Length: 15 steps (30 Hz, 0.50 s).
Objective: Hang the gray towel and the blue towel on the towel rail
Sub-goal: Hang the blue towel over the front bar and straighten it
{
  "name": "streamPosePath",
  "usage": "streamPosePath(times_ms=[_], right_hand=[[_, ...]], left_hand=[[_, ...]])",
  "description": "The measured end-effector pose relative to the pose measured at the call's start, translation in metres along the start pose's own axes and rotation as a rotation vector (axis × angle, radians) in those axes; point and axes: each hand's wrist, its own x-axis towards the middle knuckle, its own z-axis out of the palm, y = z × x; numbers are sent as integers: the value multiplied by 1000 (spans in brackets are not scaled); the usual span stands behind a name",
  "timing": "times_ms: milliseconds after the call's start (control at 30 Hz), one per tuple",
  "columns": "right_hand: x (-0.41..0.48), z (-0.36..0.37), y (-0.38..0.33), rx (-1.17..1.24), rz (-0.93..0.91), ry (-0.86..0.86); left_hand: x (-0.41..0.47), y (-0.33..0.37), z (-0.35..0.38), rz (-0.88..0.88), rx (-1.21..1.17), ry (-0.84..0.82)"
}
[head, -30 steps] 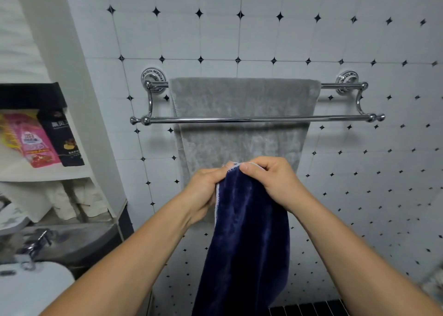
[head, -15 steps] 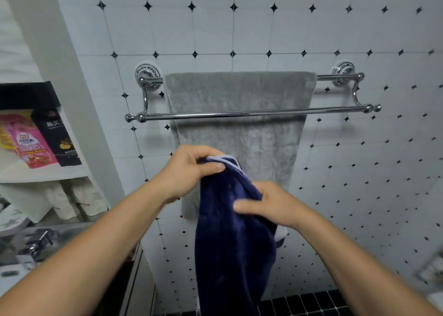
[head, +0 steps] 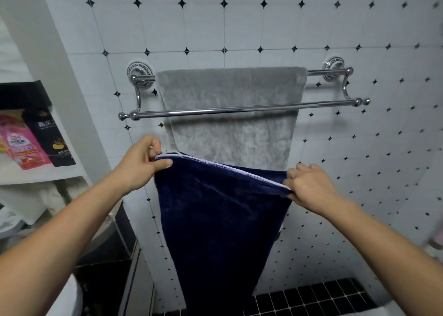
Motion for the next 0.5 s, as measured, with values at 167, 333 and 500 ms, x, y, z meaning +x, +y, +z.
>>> streamPosePath(times_ms=[167, 333, 500], right_hand=[[-1, -14, 10, 90, 202, 210], [0, -15, 24, 658, 486, 131], [3, -14, 24, 1432, 726, 241]], left_hand=[[0, -3, -10, 48, 21, 41], [-4, 2, -14, 65, 91, -96], [-2, 0, -21, 9, 139, -91]])
